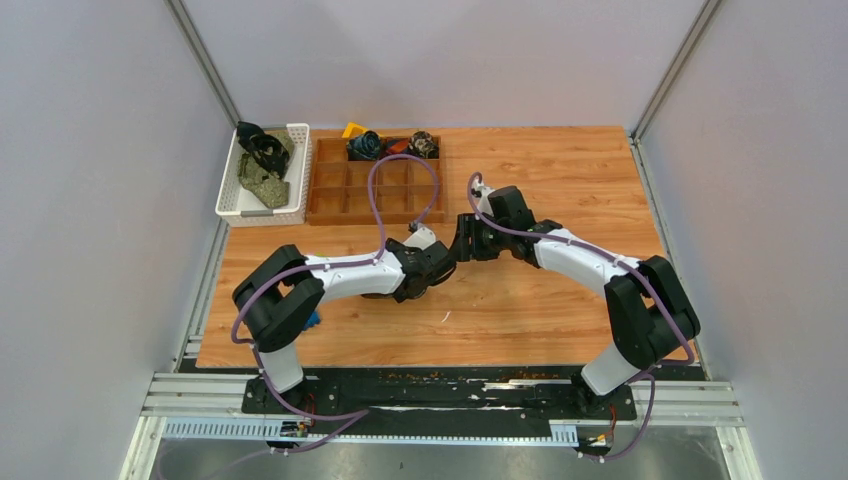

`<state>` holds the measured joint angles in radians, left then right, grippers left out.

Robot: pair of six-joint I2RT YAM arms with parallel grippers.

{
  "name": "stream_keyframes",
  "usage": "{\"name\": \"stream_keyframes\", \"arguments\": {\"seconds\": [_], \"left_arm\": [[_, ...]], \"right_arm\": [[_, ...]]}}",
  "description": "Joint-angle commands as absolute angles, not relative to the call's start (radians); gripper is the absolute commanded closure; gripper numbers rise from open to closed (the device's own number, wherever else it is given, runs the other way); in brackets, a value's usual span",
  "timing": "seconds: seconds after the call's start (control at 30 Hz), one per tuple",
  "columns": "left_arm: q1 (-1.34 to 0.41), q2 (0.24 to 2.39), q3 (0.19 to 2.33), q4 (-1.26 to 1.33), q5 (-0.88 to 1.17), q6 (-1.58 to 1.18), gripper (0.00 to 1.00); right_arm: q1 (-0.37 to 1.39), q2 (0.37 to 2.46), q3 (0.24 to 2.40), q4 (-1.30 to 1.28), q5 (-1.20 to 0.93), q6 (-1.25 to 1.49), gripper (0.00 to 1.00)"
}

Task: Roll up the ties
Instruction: Roll the tie at the center of the board.

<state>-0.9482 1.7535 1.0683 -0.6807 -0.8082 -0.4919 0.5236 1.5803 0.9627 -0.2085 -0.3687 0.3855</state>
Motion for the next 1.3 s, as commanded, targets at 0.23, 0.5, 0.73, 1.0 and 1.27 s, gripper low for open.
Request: {"name": "stream_keyframes", "arguments": {"seconds": [0.23,0.5,0.73,1.0,1.27], "left_arm": [[-0.981,1.809,1.142,-0.694,-0.746,-0.568,0.34],[-0.981,1.773,1.186,-0.72,-0.704,-0.606,0.29],[-0.978,1.646,1.136,-0.672,-0.644,-0.605,0.26],[-0.892,1.298,0.918,-0.521,-0.488,-0.568,0.25],[-0.745,1.003,0.729,-0.499,-0.469,-0.555,0.41]], "right_arm": [[0.507,1.547,0.954,-0.155,-0.385,0.399,0.48],[0.504,1.557,0.951,-0.149,-0.386,0.402,0.48],[0.502,1.572,0.949,-0.141,-0.389,0.404,0.48],[0.503,1.577,0.933,-0.088,-0.43,0.411,0.48],[0.503,1.625,0.909,0.068,-0.609,0.439,0.33]]}}
